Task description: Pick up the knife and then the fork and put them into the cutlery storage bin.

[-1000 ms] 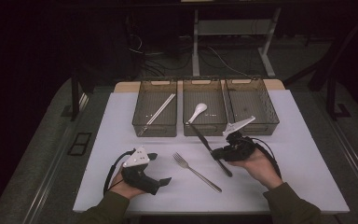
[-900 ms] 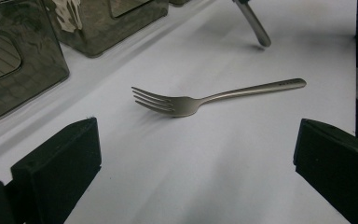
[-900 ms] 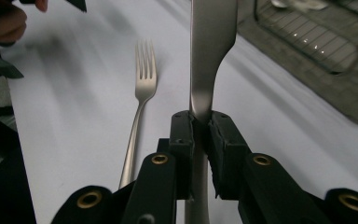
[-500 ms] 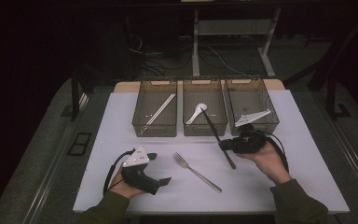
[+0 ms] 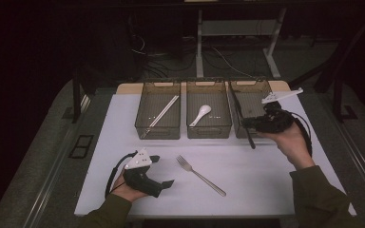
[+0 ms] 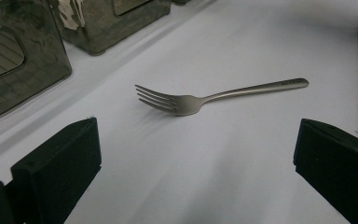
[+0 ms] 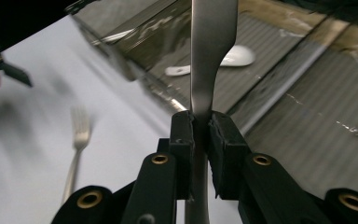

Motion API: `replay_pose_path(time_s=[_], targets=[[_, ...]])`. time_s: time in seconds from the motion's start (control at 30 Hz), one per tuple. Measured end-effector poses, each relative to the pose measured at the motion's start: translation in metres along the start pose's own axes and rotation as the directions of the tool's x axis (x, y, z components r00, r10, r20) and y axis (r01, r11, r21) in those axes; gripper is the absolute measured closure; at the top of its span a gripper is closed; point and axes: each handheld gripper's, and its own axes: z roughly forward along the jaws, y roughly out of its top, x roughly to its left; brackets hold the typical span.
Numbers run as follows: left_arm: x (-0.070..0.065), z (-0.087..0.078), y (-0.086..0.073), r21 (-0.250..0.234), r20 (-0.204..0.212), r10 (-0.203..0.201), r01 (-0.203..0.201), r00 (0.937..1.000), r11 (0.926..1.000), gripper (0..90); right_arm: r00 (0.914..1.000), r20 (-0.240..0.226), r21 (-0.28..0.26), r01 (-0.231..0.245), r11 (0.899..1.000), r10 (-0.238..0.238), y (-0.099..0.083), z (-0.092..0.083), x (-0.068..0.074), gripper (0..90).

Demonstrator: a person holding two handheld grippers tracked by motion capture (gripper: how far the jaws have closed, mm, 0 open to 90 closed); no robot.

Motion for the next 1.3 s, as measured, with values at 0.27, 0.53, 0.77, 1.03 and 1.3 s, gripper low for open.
replay_pose_path(time_s=[0.27, 0.53, 0.77, 1.03, 1.3], targets=[[0.000, 0.000, 0.000, 0.000, -0.001, -0.001, 0.001, 1.0000, 1.0000, 0.0, 0.9957, 0.086, -0.007, -0.035, 0.999, 0.036, 0.028, -0.010, -0.036, 80.1], [0.000, 0.001, -0.001, 0.005, 0.002, -0.004, 0.004, 1.0000, 1.0000, 0.0, 0.9824, 0.177, -0.001, -0.061, 0.998, 0.061, 0.035, -0.001, -0.073, 80.2], [0.000, 0.001, -0.001, 0.009, 0.004, -0.004, 0.004, 1.0000, 1.0000, 0.0, 0.9638, 0.255, 0.034, -0.091, 0.995, 0.079, 0.025, 0.015, -0.096, 80.1], [0.000, 0.001, -0.001, 0.004, 0.006, -0.004, 0.004, 1.0000, 1.0000, 0.0, 0.9538, 0.281, 0.090, -0.137, 0.986, 0.107, 0.006, 0.033, -0.110, 80.1], [0.000, 0.001, -0.001, 0.003, 0.007, -0.007, 0.007, 1.0000, 1.0000, 0.0, 0.9477, 0.296, 0.162, -0.173, 0.971, 0.120, -0.007, 0.044, -0.119, 80.0]])
